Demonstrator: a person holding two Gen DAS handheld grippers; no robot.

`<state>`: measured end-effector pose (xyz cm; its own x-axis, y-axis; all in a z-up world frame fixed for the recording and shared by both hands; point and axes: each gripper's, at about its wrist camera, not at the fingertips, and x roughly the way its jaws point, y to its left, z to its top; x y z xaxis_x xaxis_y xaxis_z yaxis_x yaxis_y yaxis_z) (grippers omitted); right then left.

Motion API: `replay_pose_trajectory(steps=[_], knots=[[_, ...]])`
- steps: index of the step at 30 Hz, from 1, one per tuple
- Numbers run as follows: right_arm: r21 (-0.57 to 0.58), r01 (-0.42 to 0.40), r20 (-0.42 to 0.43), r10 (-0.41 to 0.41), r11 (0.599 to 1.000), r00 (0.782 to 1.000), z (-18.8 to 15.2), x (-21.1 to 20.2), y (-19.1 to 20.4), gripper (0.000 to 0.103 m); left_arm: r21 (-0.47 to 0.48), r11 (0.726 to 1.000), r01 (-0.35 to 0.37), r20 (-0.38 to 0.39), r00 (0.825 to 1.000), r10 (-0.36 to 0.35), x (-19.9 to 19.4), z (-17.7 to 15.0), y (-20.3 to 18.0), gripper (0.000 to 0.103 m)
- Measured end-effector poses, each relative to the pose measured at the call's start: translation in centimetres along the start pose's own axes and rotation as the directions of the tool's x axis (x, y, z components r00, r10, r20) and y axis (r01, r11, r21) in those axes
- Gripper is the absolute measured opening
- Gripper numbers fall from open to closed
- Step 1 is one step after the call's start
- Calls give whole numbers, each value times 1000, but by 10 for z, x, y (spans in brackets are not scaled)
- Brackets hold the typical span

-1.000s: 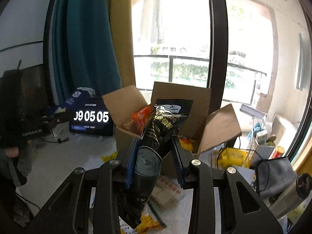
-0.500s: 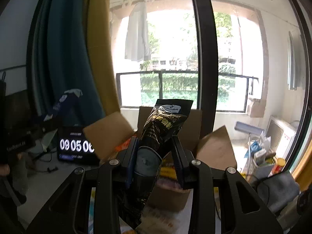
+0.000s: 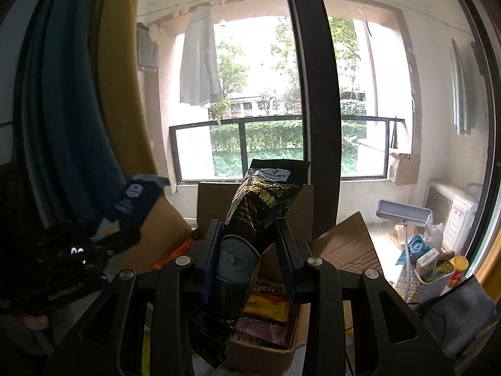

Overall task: Organize snacks
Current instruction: 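Lower the cracker box and black packet into the box and open both grippers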

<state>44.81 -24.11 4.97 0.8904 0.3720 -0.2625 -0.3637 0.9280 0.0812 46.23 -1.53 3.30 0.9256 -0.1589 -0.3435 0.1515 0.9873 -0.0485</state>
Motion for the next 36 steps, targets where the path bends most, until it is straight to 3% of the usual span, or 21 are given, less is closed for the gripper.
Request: replay_pose_trajectory(steps=[2,3,4,6,9,12,22,36], knots=[[3,13,-6,-13,1000,1000,-2,13,-4,36,-9,1000,5,-38,999,-6,19,-3,2,53],[6,18,-10,-18,1000,1000,-3,19,-6,36,-14,1000,1,-56,998,-2,28,-5,1,59],[14,26,-18,-26,1000,1000,-4,27,-9,36,-17,1000,-6,-65,998,5,35,-6,2,73],[25,49,-38,-48,998,998,-8,44,-16,37,-30,1000,-4,-88,996,2,47,-9,4,85],[13,72,-93,-71,997,993,-15,70,-18,41,-40,999,-24,-89,996,20,51,-9,8,86],[14,75,-109,-73,997,991,-20,79,-17,64,-43,999,-32,-90,996,28,50,-9,9,87],[-48,37,-97,-41,998,994,-16,58,5,64,-62,998,-27,-91,996,22,29,-6,6,87],[-28,11,-99,-13,1000,995,-13,-1,27,64,-28,999,15,-24,1000,-16,-59,-7,-9,87]])
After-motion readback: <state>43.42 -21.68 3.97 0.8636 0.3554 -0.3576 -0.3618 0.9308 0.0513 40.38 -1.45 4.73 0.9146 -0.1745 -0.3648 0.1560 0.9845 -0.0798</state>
